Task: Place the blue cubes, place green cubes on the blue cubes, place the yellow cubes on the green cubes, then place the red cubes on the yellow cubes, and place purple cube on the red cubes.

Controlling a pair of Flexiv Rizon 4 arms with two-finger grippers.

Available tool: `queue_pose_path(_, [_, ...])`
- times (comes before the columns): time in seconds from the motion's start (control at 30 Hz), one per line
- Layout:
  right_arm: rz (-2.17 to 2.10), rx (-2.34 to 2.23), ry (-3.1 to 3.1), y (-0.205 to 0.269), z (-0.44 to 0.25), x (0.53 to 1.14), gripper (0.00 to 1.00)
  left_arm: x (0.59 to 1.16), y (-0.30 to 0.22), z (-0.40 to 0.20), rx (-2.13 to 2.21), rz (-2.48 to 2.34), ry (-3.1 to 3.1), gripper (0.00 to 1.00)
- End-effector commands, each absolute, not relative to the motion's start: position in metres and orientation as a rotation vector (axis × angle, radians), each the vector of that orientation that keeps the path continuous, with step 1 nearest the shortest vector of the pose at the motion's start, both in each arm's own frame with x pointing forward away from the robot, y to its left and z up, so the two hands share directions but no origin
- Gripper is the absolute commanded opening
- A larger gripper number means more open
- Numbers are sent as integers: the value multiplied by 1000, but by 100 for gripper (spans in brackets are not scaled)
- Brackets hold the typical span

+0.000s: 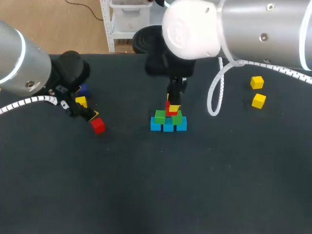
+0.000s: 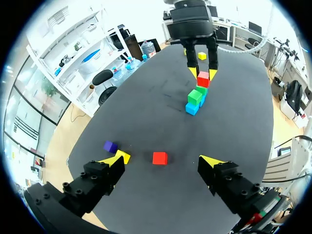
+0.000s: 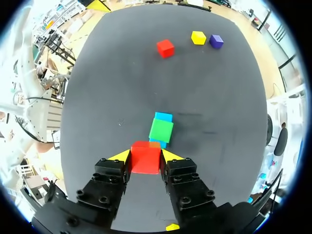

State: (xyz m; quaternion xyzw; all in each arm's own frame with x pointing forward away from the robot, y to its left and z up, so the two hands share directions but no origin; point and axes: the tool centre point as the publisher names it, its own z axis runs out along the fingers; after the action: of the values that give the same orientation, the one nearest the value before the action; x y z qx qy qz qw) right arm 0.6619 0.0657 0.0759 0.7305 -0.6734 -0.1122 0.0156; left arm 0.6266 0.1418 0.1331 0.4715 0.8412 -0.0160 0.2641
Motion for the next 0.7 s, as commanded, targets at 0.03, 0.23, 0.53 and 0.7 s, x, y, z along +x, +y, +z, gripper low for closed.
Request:
queue_pose_path(0.03, [-352,2273,-2114,64,71,653,0,627,143,133,1277,-49,2271,100])
queue_pose_path(0.23, [-351,2264,-2110,65,66,651,0,627,143,133,1277,-49,2271,100])
queue_pose_path(0.53, [-338,2267,-2085,69,64,657,0,627,143,133,1277,-49,2271,100])
queue_pose_path(0.7, [-335,2268,-2077,71,64,660,0,627,143,133,1277,-49,2271,100])
